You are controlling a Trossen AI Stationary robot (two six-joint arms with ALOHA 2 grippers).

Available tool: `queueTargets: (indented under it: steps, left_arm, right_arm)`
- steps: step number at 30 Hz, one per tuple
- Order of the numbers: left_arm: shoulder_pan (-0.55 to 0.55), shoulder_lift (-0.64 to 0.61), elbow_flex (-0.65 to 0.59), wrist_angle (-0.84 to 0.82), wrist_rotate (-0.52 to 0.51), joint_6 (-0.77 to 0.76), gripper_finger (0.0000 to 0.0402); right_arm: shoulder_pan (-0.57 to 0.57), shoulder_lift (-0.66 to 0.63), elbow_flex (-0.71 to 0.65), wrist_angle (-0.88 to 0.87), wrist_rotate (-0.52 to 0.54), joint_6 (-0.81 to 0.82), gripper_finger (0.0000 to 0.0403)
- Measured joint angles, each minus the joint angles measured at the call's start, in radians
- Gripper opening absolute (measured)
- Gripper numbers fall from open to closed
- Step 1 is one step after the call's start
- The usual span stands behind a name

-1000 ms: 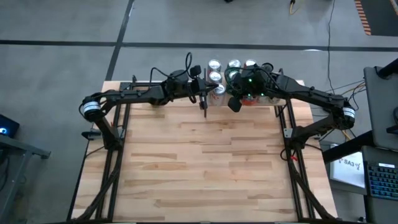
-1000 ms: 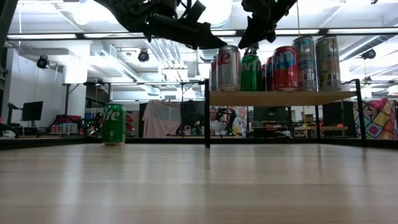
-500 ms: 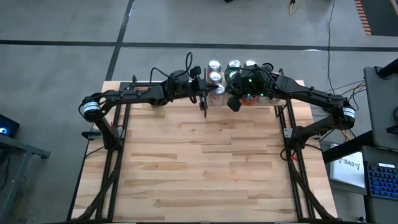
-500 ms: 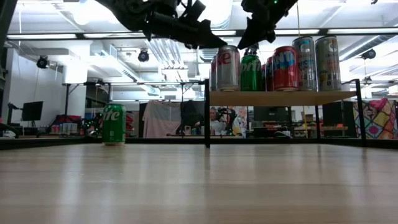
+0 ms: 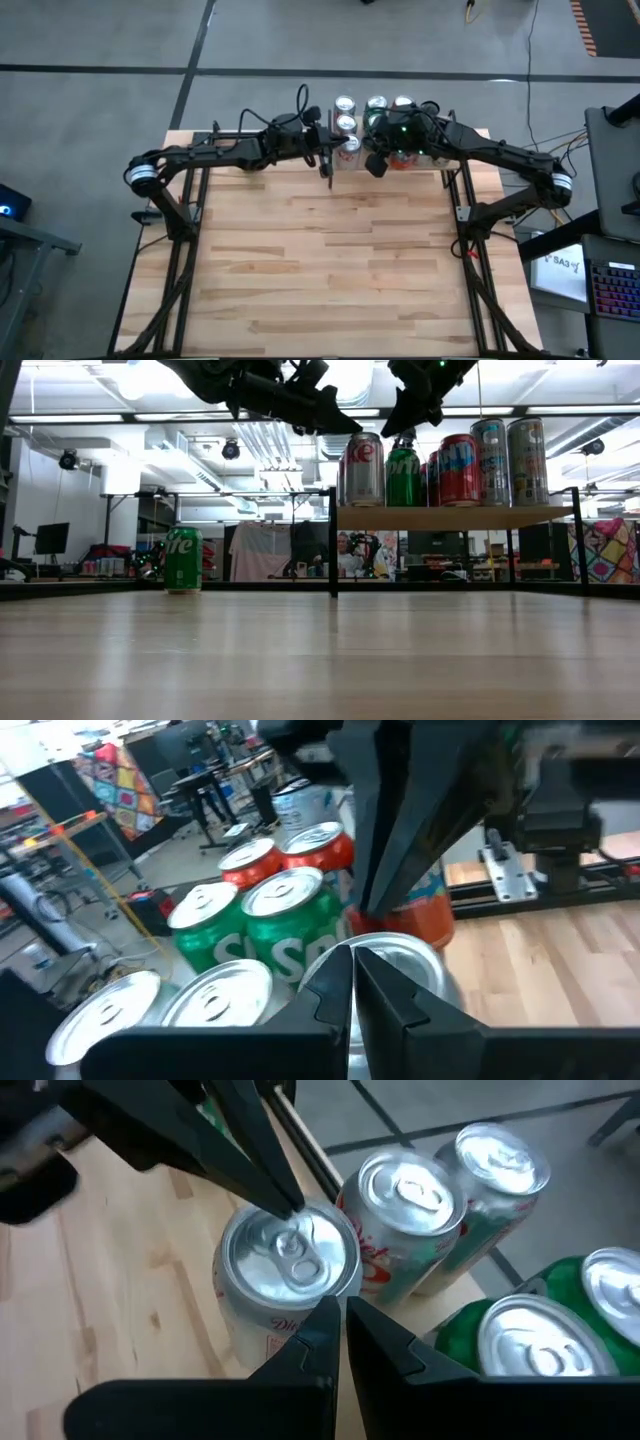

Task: Place canned beverage on shelf
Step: Put the silver soda can on the shelf aligned in front of the other silver soda can

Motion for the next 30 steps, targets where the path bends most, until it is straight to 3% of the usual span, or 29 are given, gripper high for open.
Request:
queueTargets:
  steps: [16,25,30]
  left_arm:
    - [-0.005,-0.012,0.0,-0.055,-0.03,-0.01,0.0]
    - [-0.018,-0.018,0.0,-0.064,-0.031,-0.03,0.0]
    - [-0.02,-0.025,0.0,-0.069,-0.086,-0.03,0.0]
  right_arm:
    - [0.001,0.039,0.005,-0.026,0.004,0.027,0.0012]
    - [0.0,0.076,0.005,0.007,0.048,0.011,0.0012]
    - [0.001,0.081,0.01,-0.013,0.123,0.006,0.0012]
